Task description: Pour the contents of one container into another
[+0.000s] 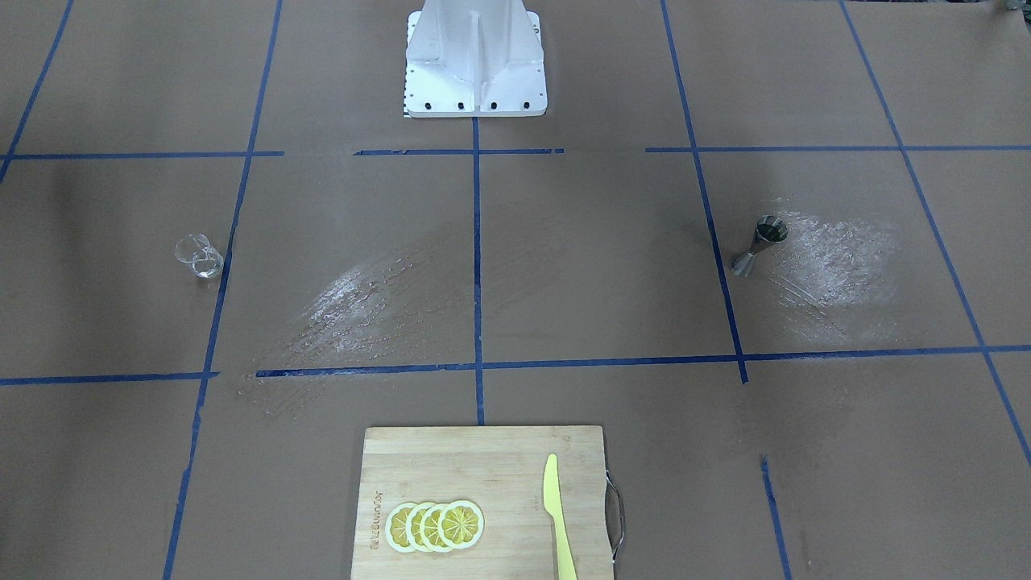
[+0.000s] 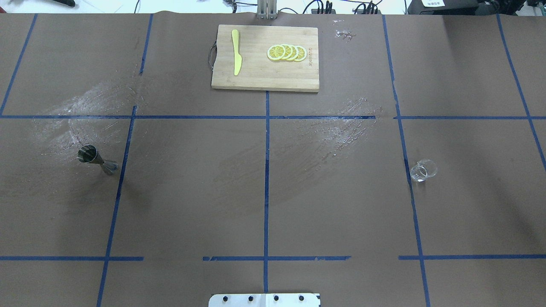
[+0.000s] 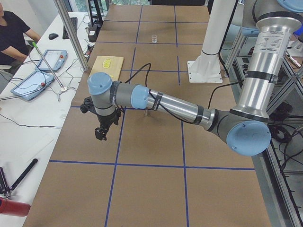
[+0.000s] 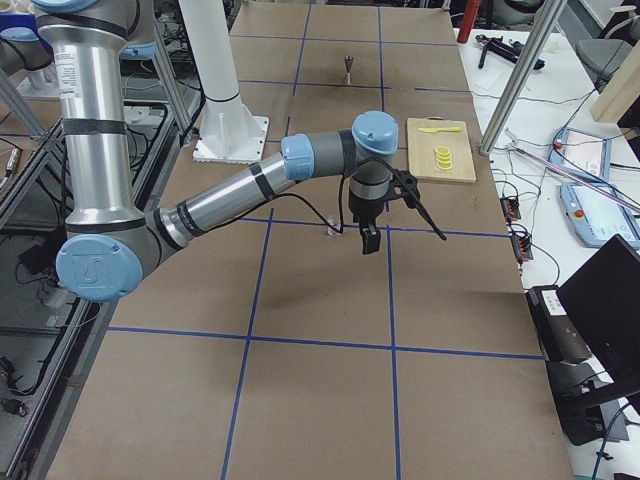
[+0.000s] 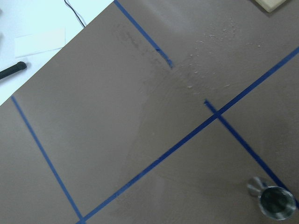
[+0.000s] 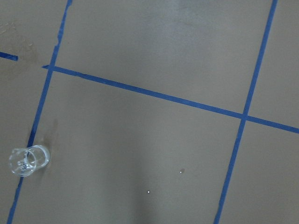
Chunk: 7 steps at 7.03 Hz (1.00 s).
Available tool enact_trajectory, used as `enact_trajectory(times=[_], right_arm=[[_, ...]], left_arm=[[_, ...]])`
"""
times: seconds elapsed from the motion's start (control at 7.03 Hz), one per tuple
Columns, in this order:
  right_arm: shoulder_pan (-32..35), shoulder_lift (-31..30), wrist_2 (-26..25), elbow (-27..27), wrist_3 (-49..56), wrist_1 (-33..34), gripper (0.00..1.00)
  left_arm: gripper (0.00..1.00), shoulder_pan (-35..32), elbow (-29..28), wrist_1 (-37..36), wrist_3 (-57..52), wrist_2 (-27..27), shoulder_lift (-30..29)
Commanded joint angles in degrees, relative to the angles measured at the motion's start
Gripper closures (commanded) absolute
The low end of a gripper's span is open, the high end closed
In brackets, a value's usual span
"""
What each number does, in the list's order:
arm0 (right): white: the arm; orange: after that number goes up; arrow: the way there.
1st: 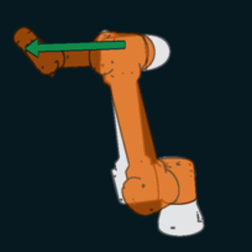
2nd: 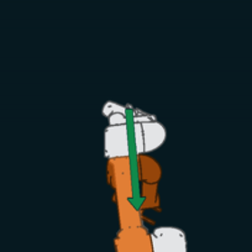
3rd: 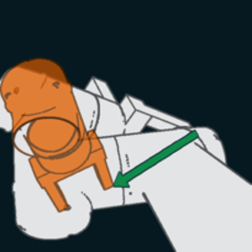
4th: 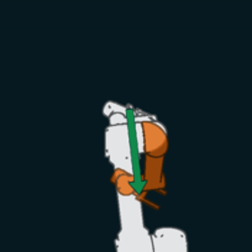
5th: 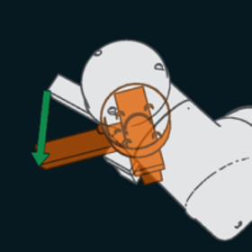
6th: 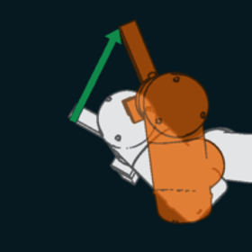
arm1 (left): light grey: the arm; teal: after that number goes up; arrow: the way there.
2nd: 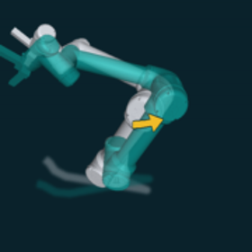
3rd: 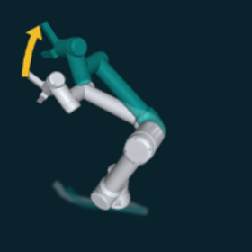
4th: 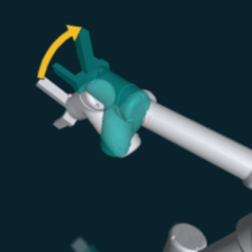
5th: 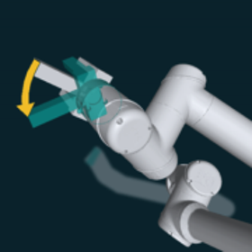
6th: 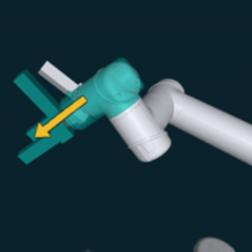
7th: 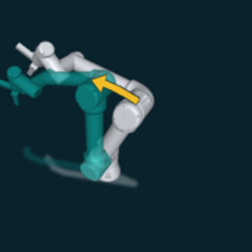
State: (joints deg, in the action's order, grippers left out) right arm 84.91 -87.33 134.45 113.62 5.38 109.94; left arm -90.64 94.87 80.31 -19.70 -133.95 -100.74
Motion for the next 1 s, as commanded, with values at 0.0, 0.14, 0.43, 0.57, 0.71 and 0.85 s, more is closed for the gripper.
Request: enact_trajectory(times=[0.0, 0.14, 0.43, 0.57, 0.71, 0.85], right_arm=[[1.9, -0.4, 0.1, -7.2, 2.4, -1.6, 0.0], [3.5, -0.2, -0.6, -16.5, 2.4, -11.4, 0.0], [5.4, -0.7, -0.4, -26.1, 0.6, -24.7, 0.0], [5.5, -0.7, -0.2, -26.0, -1.0, -25.0, 0.0], [6.3, -0.6, 0.2, -25.8, -1.2, -25.0, 0.0], [6.8, -0.5, 0.3, -25.5, -1.3, -25.0, 0.0]], left_arm=[[0.0, -0.5, -0.8, 2.1, 0.1, -0.3, 4.2], [0.0, -0.5, -1.8, 2.2, 0.0, -0.3, 5.0], [0.0, -0.4, -5.5, 4.7, 0.2, -0.3, 5.9], [0.0, -0.4, -6.4, 7.4, 0.2, -0.3, 8.1], [0.0, -0.4, -6.7, 9.1, 0.6, -0.3, 10.0], [0.0, -0.4, -7.3, 9.2, 0.9, -0.3, 10.9]])
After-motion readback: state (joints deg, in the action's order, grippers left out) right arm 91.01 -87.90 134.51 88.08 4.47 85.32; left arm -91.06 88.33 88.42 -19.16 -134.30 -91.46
